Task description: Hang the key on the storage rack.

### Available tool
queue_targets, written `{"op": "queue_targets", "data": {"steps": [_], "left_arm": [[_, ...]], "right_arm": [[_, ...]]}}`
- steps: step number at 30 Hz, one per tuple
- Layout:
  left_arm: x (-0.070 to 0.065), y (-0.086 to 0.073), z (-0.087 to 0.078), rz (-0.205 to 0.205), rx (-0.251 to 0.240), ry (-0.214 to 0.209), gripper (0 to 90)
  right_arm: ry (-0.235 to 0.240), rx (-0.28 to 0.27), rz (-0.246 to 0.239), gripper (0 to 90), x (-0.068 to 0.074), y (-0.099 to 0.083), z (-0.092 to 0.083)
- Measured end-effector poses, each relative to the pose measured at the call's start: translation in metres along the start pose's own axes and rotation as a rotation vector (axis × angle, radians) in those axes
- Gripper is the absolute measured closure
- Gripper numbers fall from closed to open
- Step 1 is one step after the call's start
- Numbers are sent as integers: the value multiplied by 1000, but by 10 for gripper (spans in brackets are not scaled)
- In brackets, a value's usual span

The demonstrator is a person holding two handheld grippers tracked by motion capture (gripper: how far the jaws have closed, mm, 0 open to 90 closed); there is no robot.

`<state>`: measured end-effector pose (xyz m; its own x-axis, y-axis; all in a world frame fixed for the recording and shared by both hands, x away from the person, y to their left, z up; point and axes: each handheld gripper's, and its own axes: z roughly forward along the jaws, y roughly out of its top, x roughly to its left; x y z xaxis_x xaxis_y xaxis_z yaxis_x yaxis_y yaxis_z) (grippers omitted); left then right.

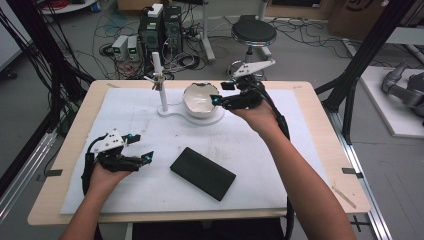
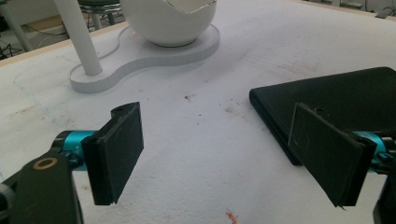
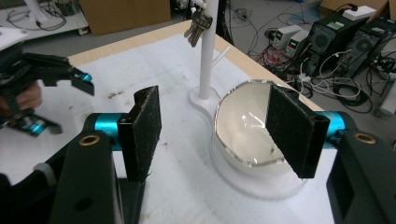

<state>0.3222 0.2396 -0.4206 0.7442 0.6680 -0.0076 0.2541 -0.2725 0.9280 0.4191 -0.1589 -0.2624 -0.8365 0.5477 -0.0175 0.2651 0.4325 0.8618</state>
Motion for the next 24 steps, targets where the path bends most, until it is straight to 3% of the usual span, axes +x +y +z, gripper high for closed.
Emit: {"op": "queue_targets", "data": {"steps": [9,15,24], "left_arm": [[1,0,2,-13,1,9,180],[1,0,3,-18,3,11,180],[0,1,4,-21,3,5,179]], "right_arm": [[-29,-31,35,320,-1,-44,-32],[-76,-52,75,259,-5,-83,-60],[-93,-68,153,222,-8,-137,-72]]}}
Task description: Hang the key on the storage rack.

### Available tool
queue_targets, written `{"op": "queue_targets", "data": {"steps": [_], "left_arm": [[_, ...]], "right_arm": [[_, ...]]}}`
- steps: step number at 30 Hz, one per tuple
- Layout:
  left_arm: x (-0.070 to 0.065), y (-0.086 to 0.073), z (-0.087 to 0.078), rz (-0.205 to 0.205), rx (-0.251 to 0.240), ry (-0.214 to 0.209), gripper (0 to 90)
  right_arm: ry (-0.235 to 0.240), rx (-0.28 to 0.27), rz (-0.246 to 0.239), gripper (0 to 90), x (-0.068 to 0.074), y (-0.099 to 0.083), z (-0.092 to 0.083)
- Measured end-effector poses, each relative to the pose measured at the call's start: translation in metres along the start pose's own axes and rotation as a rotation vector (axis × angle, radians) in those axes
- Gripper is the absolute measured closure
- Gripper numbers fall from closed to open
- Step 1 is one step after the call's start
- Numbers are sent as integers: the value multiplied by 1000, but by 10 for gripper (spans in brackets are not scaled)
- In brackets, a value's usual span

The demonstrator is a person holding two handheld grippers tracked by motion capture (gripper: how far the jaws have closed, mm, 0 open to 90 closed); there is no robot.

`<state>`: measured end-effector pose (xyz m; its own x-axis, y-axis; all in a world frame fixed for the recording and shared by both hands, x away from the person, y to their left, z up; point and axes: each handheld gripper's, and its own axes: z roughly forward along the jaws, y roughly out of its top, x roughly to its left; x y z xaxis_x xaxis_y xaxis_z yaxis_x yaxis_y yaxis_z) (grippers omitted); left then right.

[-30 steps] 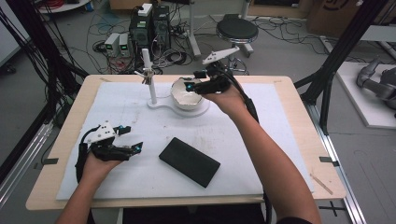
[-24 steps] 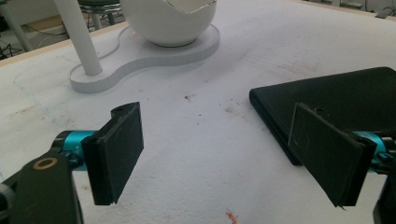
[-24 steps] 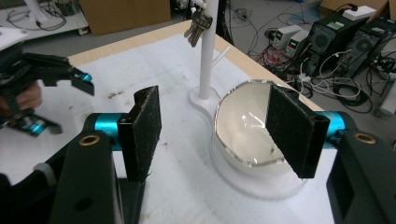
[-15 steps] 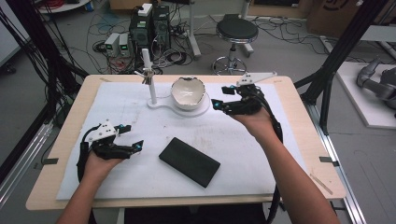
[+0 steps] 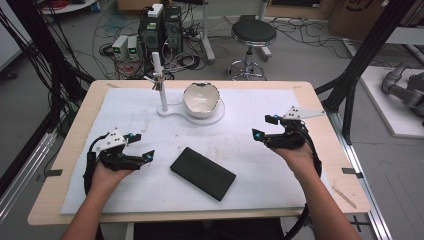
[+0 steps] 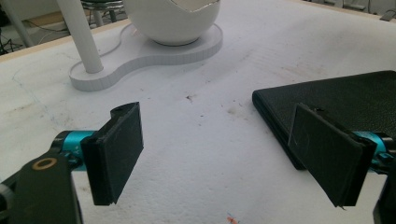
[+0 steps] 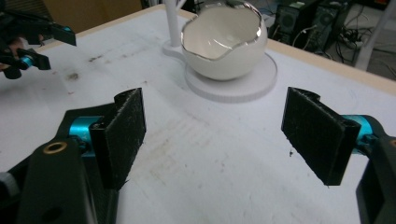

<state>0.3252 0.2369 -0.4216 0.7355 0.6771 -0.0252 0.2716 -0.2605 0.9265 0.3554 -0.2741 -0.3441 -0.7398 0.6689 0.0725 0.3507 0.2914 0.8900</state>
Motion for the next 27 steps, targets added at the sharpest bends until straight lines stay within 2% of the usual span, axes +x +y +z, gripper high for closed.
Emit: {"op": "queue_targets", "data": {"steps": [4,8,12,13,16,20,24,27], "left_arm": [[0,0,1,2,-6,-6,178],[0,0,1,3,-9,-7,176],[1,1,1,-2,-27,2,171],[2,1,1,-6,-34,10,171],[3,1,0,-8,-40,14,171],[4,1,1,-8,-40,14,171],[3,2,0,-6,-41,13,171],[3,2,1,-8,-29,10,171]], "right_arm": [[-7,-1,36,215,-5,-20,-2],[-27,-22,46,192,-5,-37,-3],[-31,-28,61,183,-7,-45,-2],[-23,-24,78,183,-8,-49,-2],[-14,-24,83,183,-10,-52,-2],[-22,-11,79,183,-11,-56,-2],[-64,3,20,184,-8,-57,-2],[-65,12,38,184,-12,-58,0]]}}
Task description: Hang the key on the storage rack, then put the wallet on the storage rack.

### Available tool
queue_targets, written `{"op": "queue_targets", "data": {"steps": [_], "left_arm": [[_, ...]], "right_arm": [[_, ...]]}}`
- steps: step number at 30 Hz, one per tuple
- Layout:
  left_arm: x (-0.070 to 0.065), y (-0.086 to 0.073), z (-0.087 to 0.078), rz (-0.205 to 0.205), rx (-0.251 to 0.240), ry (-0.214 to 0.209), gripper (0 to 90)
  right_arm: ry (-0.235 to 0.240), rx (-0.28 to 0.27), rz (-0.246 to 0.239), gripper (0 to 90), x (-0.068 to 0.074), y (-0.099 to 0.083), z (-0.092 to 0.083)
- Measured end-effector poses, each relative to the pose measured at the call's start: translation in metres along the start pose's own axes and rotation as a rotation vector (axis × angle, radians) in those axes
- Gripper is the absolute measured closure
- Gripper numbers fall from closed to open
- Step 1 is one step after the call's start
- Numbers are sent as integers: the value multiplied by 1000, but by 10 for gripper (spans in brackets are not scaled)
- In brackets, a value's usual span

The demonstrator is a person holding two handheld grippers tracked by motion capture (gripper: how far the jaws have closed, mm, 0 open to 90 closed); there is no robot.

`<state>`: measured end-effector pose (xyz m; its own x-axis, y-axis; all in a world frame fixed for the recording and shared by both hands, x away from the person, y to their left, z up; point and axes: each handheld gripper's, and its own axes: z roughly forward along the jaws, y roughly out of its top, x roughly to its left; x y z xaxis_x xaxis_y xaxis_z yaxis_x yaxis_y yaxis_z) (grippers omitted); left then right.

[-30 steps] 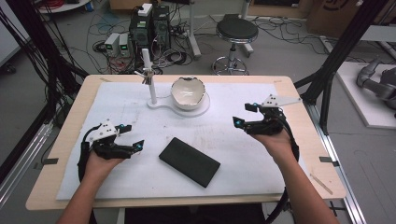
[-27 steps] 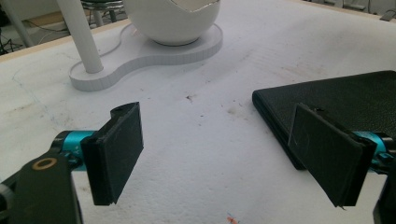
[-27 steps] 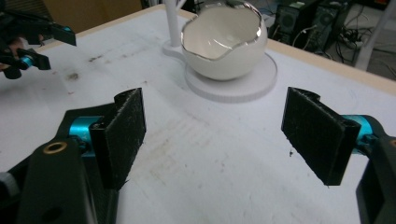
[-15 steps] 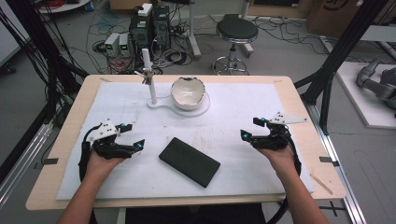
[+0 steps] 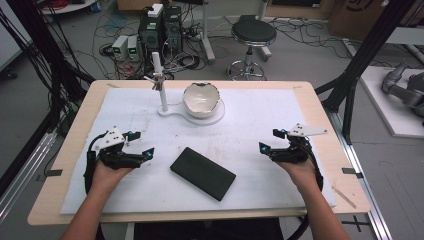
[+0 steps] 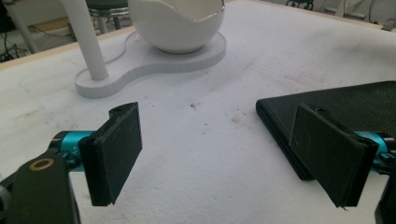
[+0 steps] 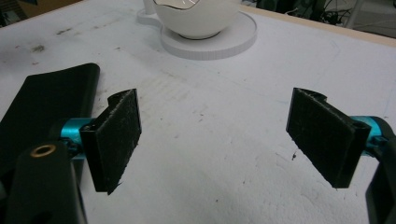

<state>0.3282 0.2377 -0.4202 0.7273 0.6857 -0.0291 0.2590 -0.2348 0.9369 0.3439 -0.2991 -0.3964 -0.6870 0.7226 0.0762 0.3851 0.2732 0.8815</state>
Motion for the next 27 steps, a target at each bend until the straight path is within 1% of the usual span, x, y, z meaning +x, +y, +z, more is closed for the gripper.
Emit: {"op": "queue_targets", "data": {"steps": [1,2,4,5,7,12,14,16,17,19,20,21,23,25,27], "left_arm": [[-1,0,2,0,11,-4,171],[-1,0,2,5,11,-4,171],[-2,0,2,2,0,-4,171],[-1,0,1,7,3,-5,171],[0,0,1,-3,2,1,171],[0,0,-1,-4,-1,11,171],[0,0,-1,-1,3,15,171],[0,0,-1,1,4,20,171],[-1,1,-1,7,10,25,171],[-2,1,-1,11,10,21,171],[-3,1,-2,13,9,19,171],[-3,1,-2,12,8,18,171],[-2,1,-1,15,12,17,171],[-2,0,0,9,14,13,171],[-2,0,0,13,17,11,171]], "right_arm": [[-3,3,8,183,-1,0,0],[-5,7,10,183,-2,-1,0],[1,6,20,184,-2,-2,0],[5,6,20,184,-2,-2,0],[15,8,15,184,-1,-2,1],[48,51,-5,184,5,-2,7],[74,72,-19,184,9,-2,11],[92,96,-42,184,13,-3,16],[106,106,-45,184,15,-3,19],[129,123,-55,183,18,-3,23],[136,128,-56,183,20,-2,25],[153,133,-60,184,23,-2,28],[176,155,-68,184,29,-1,33],[204,179,-74,184,36,-1,39],[249,210,-70,183,41,-2,47]]}}
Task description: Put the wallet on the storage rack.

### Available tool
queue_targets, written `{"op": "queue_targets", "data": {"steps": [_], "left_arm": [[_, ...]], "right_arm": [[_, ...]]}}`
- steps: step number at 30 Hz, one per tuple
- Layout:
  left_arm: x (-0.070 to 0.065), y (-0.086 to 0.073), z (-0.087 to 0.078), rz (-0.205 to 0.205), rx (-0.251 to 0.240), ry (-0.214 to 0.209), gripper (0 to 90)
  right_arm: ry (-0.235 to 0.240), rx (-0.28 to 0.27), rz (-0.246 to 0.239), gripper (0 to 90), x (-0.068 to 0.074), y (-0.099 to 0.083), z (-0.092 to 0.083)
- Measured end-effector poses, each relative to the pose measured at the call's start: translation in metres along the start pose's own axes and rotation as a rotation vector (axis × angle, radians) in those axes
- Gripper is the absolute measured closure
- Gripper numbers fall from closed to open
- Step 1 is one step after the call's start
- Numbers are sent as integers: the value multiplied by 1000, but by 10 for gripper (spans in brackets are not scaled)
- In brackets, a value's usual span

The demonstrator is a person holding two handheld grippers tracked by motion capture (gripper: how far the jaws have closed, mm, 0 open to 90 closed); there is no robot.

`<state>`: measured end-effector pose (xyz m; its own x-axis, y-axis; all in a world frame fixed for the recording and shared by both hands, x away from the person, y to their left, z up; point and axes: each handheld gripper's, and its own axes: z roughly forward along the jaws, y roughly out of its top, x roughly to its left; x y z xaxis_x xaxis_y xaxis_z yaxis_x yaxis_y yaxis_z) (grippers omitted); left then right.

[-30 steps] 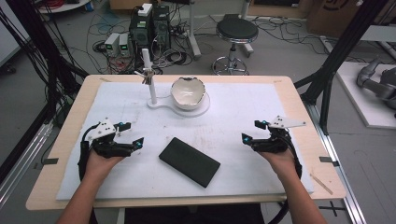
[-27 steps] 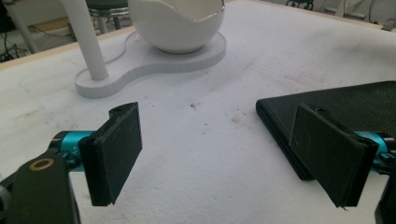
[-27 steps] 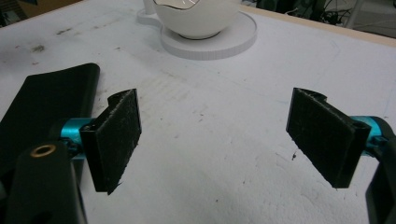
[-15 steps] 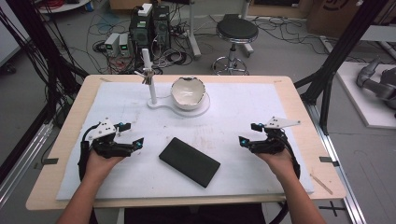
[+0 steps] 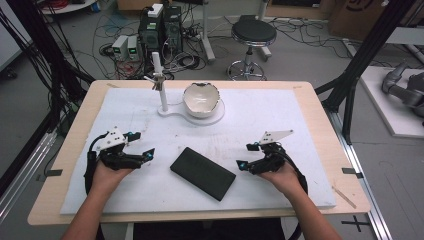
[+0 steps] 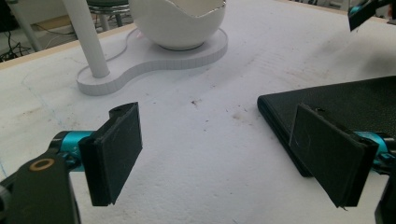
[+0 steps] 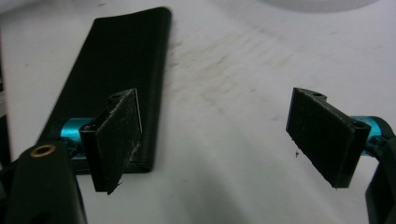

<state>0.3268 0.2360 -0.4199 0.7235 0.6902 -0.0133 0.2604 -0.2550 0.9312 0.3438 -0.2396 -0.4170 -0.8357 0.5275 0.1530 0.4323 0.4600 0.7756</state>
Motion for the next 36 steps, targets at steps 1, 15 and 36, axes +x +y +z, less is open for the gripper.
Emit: {"op": "queue_targets", "data": {"steps": [1,15,36], "left_arm": [[0,0,0,-2,-3,0,171],[-1,0,0,-4,-3,-2,171],[-2,2,-2,6,-12,0,171]], "right_arm": [[24,29,14,183,3,1,5],[129,207,-19,185,31,-1,46],[224,222,39,599,28,0,43]]}}
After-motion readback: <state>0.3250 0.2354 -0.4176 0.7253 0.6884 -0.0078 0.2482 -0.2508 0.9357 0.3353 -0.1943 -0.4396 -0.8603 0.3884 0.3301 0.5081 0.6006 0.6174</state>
